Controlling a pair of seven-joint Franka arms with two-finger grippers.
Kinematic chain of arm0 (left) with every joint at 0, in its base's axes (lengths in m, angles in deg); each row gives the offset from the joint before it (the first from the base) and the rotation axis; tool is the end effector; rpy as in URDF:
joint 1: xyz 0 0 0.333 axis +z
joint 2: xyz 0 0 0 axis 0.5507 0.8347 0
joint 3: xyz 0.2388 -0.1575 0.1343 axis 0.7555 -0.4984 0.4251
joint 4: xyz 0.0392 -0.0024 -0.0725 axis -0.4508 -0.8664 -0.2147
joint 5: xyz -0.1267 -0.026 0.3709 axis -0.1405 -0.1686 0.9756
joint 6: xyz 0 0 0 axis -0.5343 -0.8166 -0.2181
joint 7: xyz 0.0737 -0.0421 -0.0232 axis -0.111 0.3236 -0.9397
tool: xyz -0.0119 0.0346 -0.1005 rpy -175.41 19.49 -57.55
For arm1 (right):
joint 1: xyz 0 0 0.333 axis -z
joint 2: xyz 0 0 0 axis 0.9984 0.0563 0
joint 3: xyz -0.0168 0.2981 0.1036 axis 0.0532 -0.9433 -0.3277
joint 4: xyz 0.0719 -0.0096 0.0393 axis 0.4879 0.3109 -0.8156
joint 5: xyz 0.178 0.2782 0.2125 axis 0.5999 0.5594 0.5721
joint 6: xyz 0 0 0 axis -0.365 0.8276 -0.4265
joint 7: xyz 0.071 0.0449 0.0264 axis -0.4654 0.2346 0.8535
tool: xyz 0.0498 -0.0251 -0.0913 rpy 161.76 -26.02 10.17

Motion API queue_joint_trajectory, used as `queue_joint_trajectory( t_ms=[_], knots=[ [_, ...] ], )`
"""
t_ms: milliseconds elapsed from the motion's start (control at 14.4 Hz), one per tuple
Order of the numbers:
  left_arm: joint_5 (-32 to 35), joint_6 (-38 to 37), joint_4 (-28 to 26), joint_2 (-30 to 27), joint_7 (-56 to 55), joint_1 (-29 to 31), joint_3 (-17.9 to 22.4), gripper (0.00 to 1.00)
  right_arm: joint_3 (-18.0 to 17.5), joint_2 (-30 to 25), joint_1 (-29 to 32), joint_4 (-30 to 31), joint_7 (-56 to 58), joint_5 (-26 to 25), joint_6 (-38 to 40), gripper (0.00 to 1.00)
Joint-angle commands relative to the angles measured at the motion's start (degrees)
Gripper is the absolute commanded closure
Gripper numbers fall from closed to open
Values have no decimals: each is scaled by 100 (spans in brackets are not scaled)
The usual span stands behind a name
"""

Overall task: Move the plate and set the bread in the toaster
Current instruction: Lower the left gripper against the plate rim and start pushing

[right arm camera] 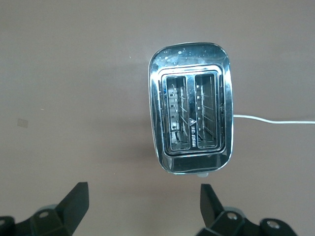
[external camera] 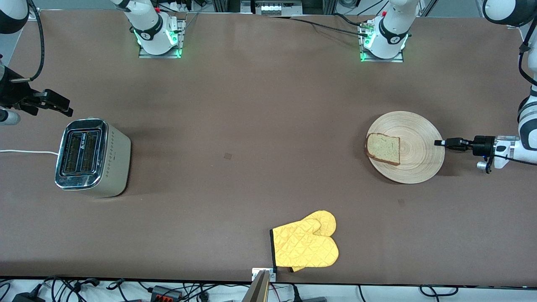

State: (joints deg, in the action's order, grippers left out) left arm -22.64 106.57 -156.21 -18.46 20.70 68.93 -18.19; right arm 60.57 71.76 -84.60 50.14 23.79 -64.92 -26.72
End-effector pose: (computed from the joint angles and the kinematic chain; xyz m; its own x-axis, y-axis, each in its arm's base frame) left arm 0.5444 0.2731 0.1495 0.9626 -0.1776 -0.2047 0.0540 -0.6145 0.7871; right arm 0.5643 -0.0303 0.5678 0.9995 -0.0259 -0.0195 -0.0258 -0.9997 0.0031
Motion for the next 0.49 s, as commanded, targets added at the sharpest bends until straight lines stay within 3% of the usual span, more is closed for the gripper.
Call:
queue_joint_trajectory(
  t_ms=[0, 417],
  knots=[
    [-210, -155, 99, -6, -46, -1, -72, 99, -53, -89, 73, 121, 13, 11, -21, 0],
    [-764, -560, 100, -7, -363, -221, -229, 99, -62, -71, 64, 139, 5, 11, -30, 0]
  ],
)
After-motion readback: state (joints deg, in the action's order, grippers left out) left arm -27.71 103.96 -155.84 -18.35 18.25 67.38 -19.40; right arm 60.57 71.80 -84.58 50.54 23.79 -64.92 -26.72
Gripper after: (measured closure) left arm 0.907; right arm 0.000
